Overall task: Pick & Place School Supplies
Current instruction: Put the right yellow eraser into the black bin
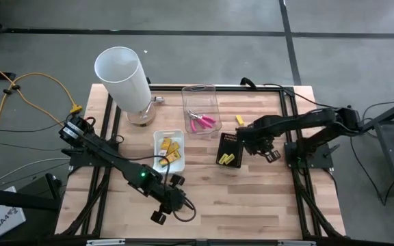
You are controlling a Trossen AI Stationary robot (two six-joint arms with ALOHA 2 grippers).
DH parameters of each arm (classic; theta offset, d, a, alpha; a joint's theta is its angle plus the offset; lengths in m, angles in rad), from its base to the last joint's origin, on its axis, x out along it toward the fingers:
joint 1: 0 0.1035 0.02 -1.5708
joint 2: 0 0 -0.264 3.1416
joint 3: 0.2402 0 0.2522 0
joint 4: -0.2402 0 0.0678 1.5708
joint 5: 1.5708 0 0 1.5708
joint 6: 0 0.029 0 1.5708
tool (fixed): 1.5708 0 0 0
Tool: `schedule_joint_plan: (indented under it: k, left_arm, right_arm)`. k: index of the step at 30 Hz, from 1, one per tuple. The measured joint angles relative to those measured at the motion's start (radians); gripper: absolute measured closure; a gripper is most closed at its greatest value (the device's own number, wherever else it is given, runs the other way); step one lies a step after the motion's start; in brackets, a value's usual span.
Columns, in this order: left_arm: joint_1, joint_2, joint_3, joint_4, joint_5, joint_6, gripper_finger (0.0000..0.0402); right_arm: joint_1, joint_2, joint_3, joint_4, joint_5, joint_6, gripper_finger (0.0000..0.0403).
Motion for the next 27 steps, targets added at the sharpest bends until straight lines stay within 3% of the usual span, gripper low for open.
schedule_joint_plan:
  k: [8,18,27]
  left_arm:
    - [0.0,0.0,0.0,0.05,0.0,-0.022,0.0264]
    - [0.001,0.0,0.0,0.093,0.0,-0.022,0.0264]
    - [0.002,0.0,0.0,0.102,-0.036,-0.022,0.0264]
  right_arm:
    - [-0.086,0.0,-0.13,0.026,-0.032,-0.025,0.0325]
    - [-0.17,0.0,-0.152,0.097,-0.035,-0.151,0.032]
    - [-0.272,0.0,-0.152,0.123,-0.006,-0.268,0.0244]
